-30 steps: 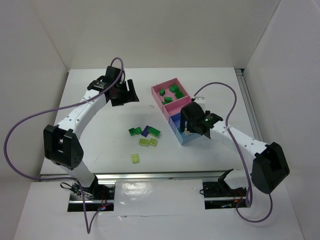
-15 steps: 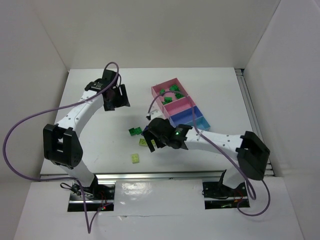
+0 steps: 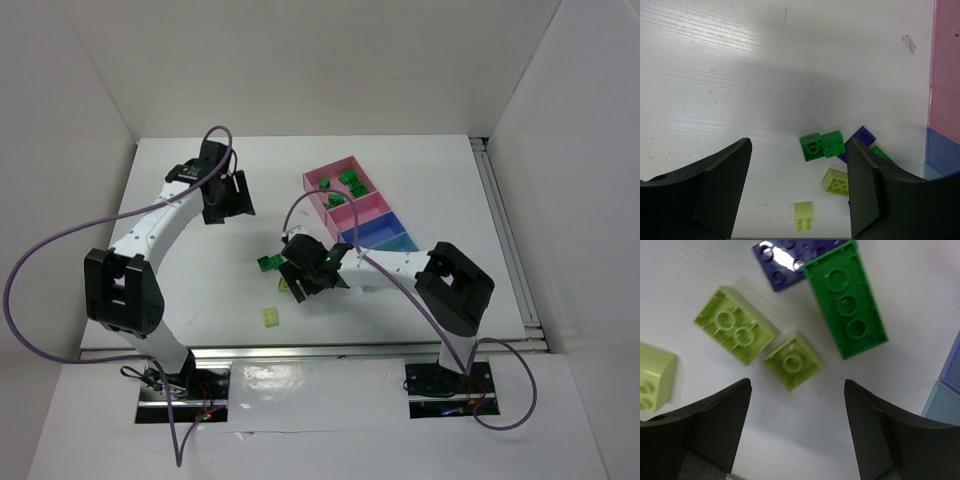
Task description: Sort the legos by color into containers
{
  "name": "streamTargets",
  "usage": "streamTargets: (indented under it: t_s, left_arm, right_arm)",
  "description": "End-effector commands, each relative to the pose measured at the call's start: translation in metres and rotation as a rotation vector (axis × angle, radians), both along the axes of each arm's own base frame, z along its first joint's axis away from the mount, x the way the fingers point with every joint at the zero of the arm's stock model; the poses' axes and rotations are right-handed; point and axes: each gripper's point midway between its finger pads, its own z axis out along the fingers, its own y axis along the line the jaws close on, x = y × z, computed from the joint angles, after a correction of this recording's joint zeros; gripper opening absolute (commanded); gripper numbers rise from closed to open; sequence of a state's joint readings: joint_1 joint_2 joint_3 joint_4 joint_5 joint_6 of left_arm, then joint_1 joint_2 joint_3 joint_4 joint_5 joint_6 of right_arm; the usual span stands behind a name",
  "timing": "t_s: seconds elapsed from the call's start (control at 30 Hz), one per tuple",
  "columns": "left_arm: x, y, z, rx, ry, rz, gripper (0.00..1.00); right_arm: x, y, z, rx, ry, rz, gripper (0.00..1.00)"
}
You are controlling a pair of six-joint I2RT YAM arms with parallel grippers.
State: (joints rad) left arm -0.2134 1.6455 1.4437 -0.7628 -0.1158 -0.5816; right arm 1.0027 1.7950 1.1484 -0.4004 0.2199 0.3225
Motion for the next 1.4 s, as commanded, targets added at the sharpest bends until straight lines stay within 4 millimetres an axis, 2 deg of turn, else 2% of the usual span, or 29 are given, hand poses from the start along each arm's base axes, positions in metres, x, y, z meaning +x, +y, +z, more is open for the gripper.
streamTargets:
  t_s: [0.0, 0.03, 0.13, 0.23, 0.33, 0.37, 0.4, 0.43, 0.47, 0.53, 0.57, 0.67, 0.77, 0.8, 0.83, 0.9, 0.93, 1.07, 1.2, 1.27, 1.3, 1.37]
  left_arm:
    - [-0.003, -0.001, 0.012, -0.016, -0.031, -0.004, 0.81]
    - [-0.003, -0.001, 0.012, -0.016, -0.031, -0.004, 0.81]
    - [0.0, -0.002, 0.009, -0.016, -0.031, -0.004, 0.81]
    - [0.0, -0.002, 0.009, -0.016, -0.031, -0.004, 0.81]
    - [0.0, -0.003, 0.006, -0.022, -0.02, -0.009, 0.79]
    - [0.0, -0.003, 0.006, -0.022, -0.02, -0.009, 0.79]
    - [0.0, -0.003, 0.006, -0.022, -0.02, -0.009, 0.79]
    - [0.0, -0.003, 0.006, -0.022, -0.02, -0.009, 0.79]
    - [0.0, -0.003, 0.006, -0.022, -0.02, -0.009, 0.79]
    - [0.0, -0.003, 0.006, -0.022, -0.02, -0.009, 0.79]
    - [0.0, -0.003, 0.006, -0.022, -0.02, -0.009, 0.79]
    - [0.0, -0.003, 0.003, -0.022, -0.02, -0.009, 0.81]
    - [0.001, 0.0, 0.003, -0.022, -0.02, 0.001, 0.81]
    - [0.001, 0.0, 0.003, -0.022, -0.02, 0.001, 0.81]
    - [0.001, 0.0, 0.003, -0.022, -0.02, 0.001, 0.81]
    - [0.001, -0.002, 0.0, -0.028, -0.01, -0.004, 0.81]
    - [0.001, -0.003, 0.0, -0.035, -0.008, -0.009, 0.81]
    - [0.003, -0.005, 0.0, -0.043, -0.006, -0.014, 0.81]
    - [0.005, -0.006, 0.003, -0.045, -0.015, -0.014, 0.81]
    - [0.005, -0.006, 0.003, -0.045, -0.015, -0.014, 0.81]
    - [0.005, -0.006, 0.003, -0.045, -0.015, -0.014, 0.81]
    - [0.005, -0.006, 0.003, -0.045, -0.015, -0.014, 0.81]
  right_arm:
    - [0.027, 0.019, 0.018, 0.09, -0.047, 0.0, 0.82]
    - [0.03, 0.019, 0.016, 0.093, -0.046, 0.004, 0.78]
    - [0.028, 0.022, 0.001, 0.074, -0.013, 0.025, 0.75]
    - [0.026, 0.025, -0.002, 0.082, -0.002, 0.044, 0.7]
    - [0.025, 0.026, -0.002, 0.082, 0.001, 0.057, 0.59]
    - [0.025, 0.026, 0.003, 0.092, -0.006, 0.057, 0.55]
    - [0.026, 0.027, 0.007, 0.099, -0.012, 0.057, 0.45]
    - [0.028, 0.026, 0.007, 0.093, -0.021, 0.05, 0.41]
    - [0.028, 0.023, 0.017, 0.097, -0.034, 0.045, 0.36]
    - [0.03, 0.017, 0.026, 0.09, -0.054, 0.02, 0.33]
    - [0.031, 0.016, 0.041, 0.109, -0.08, 0.013, 0.31]
    - [0.032, -0.003, 0.058, 0.093, -0.124, -0.046, 0.31]
    - [0.036, -0.031, 0.094, 0.115, -0.211, -0.142, 0.31]
    - [0.039, -0.04, 0.099, 0.115, -0.223, -0.176, 0.31]
    - [0.048, -0.06, 0.1, 0.097, -0.235, -0.251, 0.31]
    - [0.057, -0.079, 0.108, 0.108, -0.254, -0.32, 0.31]
    - [0.068, -0.093, 0.109, 0.108, -0.255, -0.376, 0.31]
    - [0.088, -0.128, 0.098, 0.066, -0.24, -0.478, 0.34]
    - [0.104, -0.141, 0.089, 0.051, -0.226, -0.528, 0.35]
    - [0.106, -0.144, 0.084, 0.045, -0.213, -0.536, 0.42]
    - [0.11, -0.147, 0.081, 0.042, -0.213, -0.548, 0.62]
    - [0.113, -0.143, 0.085, 0.062, -0.217, -0.543, 0.71]
